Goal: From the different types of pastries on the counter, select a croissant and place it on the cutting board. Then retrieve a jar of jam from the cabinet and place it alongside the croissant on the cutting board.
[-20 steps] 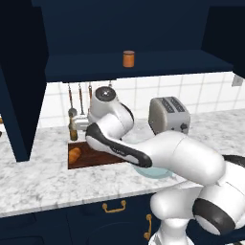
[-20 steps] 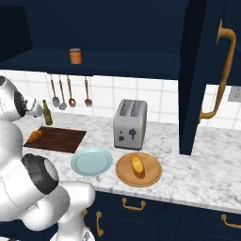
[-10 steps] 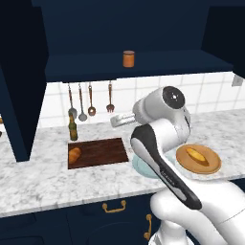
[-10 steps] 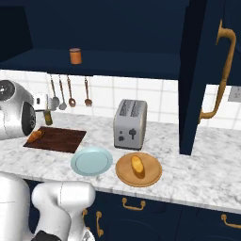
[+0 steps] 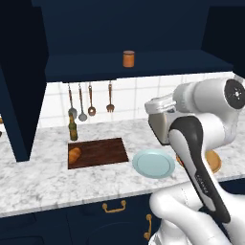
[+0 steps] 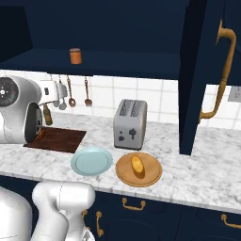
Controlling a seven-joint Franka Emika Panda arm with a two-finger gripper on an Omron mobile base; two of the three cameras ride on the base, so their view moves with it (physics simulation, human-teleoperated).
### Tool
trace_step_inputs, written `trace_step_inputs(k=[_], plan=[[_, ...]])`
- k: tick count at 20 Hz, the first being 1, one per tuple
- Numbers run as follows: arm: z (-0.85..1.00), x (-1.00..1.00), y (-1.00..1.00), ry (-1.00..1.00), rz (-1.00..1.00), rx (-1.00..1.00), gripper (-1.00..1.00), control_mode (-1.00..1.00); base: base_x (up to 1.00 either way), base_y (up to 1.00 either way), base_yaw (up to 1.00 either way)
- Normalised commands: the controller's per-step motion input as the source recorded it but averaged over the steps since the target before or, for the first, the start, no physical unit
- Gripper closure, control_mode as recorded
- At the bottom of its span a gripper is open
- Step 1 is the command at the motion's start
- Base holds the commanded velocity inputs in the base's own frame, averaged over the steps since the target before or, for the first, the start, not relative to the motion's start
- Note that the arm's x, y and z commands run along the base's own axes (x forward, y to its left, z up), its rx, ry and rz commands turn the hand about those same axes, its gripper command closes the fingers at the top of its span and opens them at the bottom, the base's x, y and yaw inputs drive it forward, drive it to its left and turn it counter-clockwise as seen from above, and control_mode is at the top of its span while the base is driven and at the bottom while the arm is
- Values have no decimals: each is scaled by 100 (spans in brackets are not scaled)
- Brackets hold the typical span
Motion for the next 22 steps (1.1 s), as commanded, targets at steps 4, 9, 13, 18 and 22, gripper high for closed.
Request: trace_step_inputs(k=[4,9,13,18,22], plan=[[100,-26,-63,-9,-1,-3,-100,-100,0,0,0],[60,32,-26,-2,-8,-1,-100,-100,0,0,0],[35,45,3,-2,-4,0,-100,-100,0,0,0],[-2,28,0,-18,-3,20,-100,-100,0,0,0],[-6,8,12,0,0,0,-100,-100,0,0,0]])
